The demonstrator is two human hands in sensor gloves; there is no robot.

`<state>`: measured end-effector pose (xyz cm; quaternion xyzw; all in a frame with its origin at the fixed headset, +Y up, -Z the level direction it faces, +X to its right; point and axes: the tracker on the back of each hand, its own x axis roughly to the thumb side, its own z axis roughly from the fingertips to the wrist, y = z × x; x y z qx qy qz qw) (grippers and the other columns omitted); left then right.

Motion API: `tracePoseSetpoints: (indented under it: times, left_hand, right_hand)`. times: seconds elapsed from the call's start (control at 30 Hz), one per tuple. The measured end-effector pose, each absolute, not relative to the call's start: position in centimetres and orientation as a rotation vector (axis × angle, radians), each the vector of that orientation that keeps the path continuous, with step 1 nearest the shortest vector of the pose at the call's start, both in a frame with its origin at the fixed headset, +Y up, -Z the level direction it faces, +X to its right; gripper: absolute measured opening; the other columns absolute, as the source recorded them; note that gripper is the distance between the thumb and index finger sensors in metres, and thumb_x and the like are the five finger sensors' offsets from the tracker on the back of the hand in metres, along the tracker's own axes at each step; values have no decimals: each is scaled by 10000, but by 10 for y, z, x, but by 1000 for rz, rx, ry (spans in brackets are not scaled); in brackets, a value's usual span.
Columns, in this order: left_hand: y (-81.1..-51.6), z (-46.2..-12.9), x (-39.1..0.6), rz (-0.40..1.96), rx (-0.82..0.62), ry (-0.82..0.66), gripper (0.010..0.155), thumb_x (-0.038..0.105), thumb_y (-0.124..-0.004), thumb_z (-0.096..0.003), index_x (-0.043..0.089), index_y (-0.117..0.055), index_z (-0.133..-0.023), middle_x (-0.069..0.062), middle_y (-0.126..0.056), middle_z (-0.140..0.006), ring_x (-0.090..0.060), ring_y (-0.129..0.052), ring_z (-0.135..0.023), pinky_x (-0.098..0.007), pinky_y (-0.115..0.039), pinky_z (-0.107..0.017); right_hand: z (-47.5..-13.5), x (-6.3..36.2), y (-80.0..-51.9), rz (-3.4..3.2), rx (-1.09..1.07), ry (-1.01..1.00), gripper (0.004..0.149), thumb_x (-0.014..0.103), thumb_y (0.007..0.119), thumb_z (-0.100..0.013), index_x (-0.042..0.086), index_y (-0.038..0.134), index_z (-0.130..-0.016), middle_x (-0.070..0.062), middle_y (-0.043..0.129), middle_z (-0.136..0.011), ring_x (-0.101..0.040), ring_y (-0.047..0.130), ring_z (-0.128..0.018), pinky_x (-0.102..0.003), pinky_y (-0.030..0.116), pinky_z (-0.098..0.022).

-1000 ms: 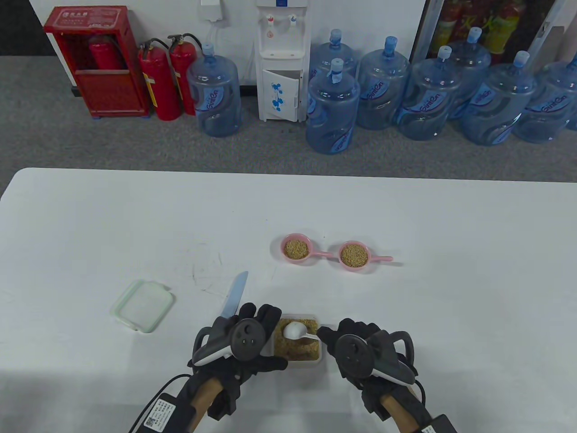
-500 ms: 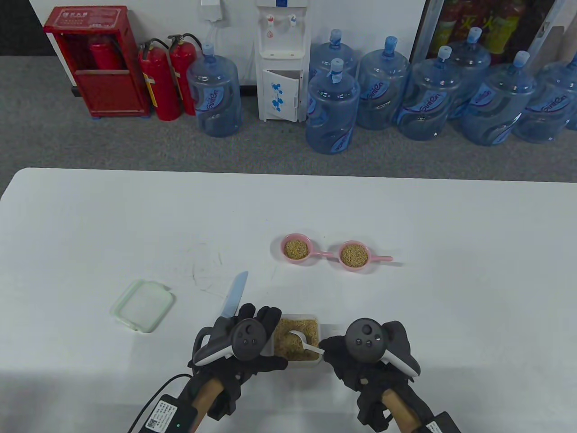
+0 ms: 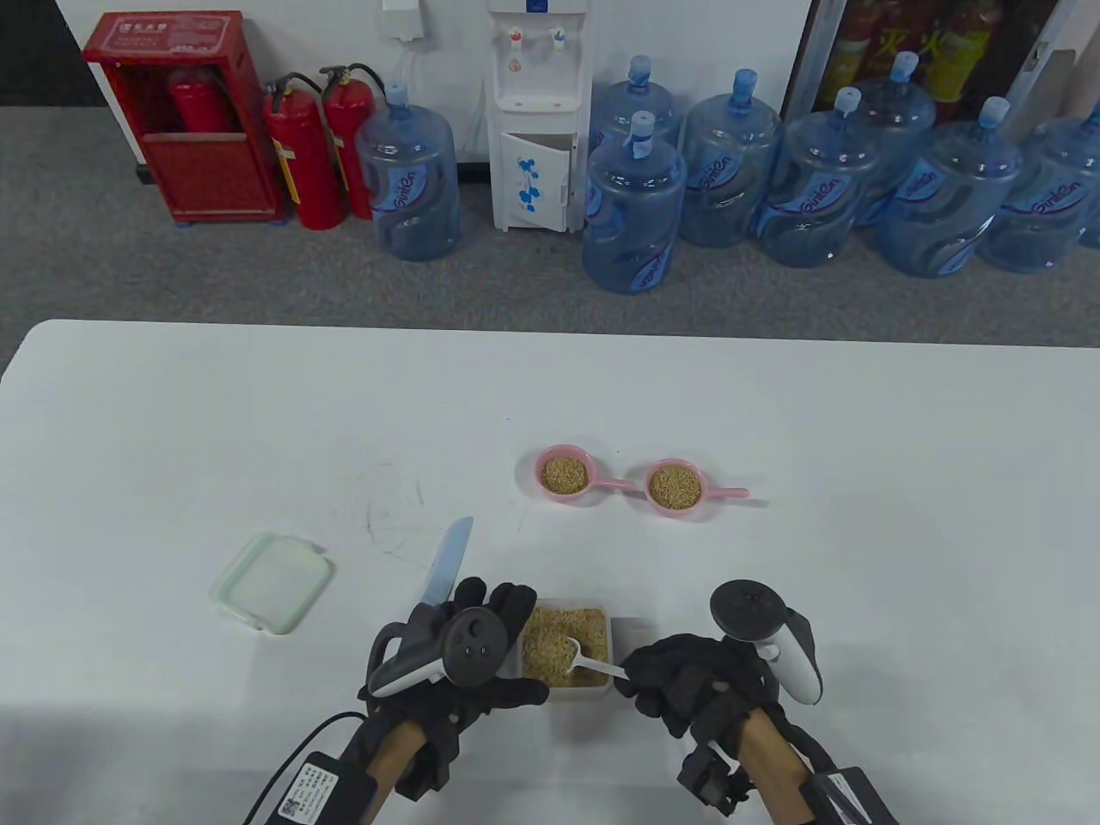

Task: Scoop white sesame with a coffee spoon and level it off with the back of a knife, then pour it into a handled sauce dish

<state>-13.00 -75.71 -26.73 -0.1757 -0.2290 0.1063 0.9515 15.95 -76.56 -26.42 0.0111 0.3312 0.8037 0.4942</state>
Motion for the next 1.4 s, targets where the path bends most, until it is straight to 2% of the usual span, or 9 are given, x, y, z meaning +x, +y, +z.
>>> tracePoseSetpoints:
  times: [0.27,0.8,0.93,1.03,1.13,1.17,1.27,1.4]
  left_hand:
    - [-757,-267,-130,219,-363,-466,1014,715,-658,-410,255,-217,-1199,-74,-311,-1289,-525,-266,-1157,-635,-400,-833]
    - [-757,-267,-131,229,-371,-468,1009,715,-653,-413,262,-208,-1197,-75,-297,-1290,-532,-255,-1155,-638,-395,-833]
    - [-748,-270,-141,275,-339,-454,997,707,-637,-420,238,-227,-1199,-84,-293,-1287,-530,-259,-1154,-639,-397,-831]
    - [-731,-273,-163,315,-252,-347,944,685,-629,-453,218,-294,-1202,-110,-354,-1276,-514,-368,-1166,-634,-428,-826]
    - [-721,-275,-186,218,-122,-188,833,642,-639,-497,190,-475,-1177,-113,-580,-1208,-415,-692,-1101,-609,-527,-810]
    - [-721,-277,-194,158,-108,-117,806,629,-642,-509,183,-505,-1166,-114,-619,-1184,-397,-739,-1067,-602,-546,-803]
    - [-733,-285,-210,72,-201,46,754,616,-656,-518,178,-578,-1127,-88,-722,-1099,-338,-835,-969,-579,-599,-782]
    - [-754,-293,-210,56,-364,120,713,607,-688,-515,163,-658,-1073,-76,-804,-989,-282,-909,-830,-550,-659,-743]
  right_hand:
    - [-267,170,-760,1908,41,736,434,312,694,-600,28,910,-846,-19,993,-474,-33,905,-196,-383,882,-356]
    - [-267,169,-759,1927,71,730,433,316,694,-602,32,908,-850,-21,991,-478,-38,902,-203,-386,879,-363]
    - [-267,169,-759,1927,72,724,434,316,694,-602,32,906,-852,-21,990,-479,-39,902,-204,-386,879,-364]
    - [-267,169,-757,1932,77,714,435,318,695,-602,33,905,-853,-21,989,-479,-39,901,-204,-386,878,-365]
    - [-267,169,-756,1935,83,706,433,317,693,-603,34,905,-854,-21,989,-479,-39,901,-206,-387,877,-366]
    - [-267,169,-756,1934,85,704,434,318,694,-602,35,904,-855,-21,988,-481,-39,901,-206,-387,877,-366]
    - [-267,169,-756,1932,93,703,433,317,694,-604,33,903,-855,-22,987,-482,-41,900,-208,-388,876,-367]
    - [-267,169,-755,1945,101,698,436,319,694,-603,32,902,-858,-22,985,-483,-42,899,-209,-389,875,-369]
